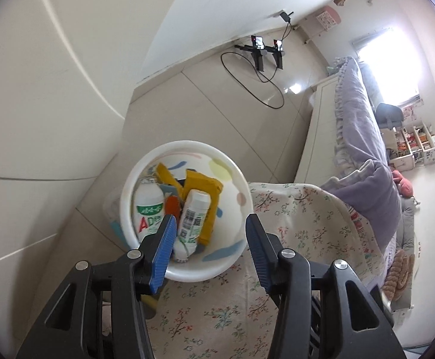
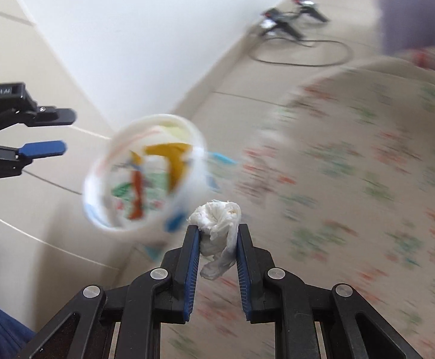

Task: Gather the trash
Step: 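Carry orange peel and white tissue to the bucket and release both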

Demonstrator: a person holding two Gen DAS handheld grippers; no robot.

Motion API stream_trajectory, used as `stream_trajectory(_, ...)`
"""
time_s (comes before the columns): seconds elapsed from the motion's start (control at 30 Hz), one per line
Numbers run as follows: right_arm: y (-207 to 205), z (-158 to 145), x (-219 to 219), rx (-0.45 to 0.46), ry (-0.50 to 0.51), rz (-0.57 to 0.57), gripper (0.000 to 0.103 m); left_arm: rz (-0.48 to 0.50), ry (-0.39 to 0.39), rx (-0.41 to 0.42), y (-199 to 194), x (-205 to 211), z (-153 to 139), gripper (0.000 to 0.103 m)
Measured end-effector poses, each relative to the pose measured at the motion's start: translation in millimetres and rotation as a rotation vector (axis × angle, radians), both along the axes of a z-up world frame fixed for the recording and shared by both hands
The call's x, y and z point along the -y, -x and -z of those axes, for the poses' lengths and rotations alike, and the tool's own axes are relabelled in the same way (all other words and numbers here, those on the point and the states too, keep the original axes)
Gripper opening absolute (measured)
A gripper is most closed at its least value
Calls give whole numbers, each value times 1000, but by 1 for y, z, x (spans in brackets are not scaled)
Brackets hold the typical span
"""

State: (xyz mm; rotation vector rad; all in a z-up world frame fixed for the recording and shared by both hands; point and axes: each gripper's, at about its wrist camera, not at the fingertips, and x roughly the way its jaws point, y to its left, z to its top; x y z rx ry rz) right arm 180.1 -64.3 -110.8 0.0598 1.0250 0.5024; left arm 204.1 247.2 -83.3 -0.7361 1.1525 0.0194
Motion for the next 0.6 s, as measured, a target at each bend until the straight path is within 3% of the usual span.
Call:
stream_trajectory(0.1, -11, 5, -39, -2, -12, -51, 21, -7, -70, -9, 5, -3, -6, 51)
stream_trajectory(0.27, -39, 7, -94, 19, -9, -62, 24, -14, -119, 2, 11, -4, -15, 51)
stream_trajectory(0.33, -52, 12, -107, 30, 33, -39, 42, -3, -123, 1, 13, -2, -17, 51)
stream_trajectory(0.37, -58, 17, -111, 4, 37, -33, 56, -1, -125, 2, 14, -1, -18, 52)
stream_trajectory(0.47, -60, 21, -103, -44, 23, -18, 58, 12, -157, 4, 18, 6, -22, 52)
stream_trajectory(0.6, -41, 11, -78, -52, -1, -15, 58, 52, -262, 27, 28, 29, -31, 55)
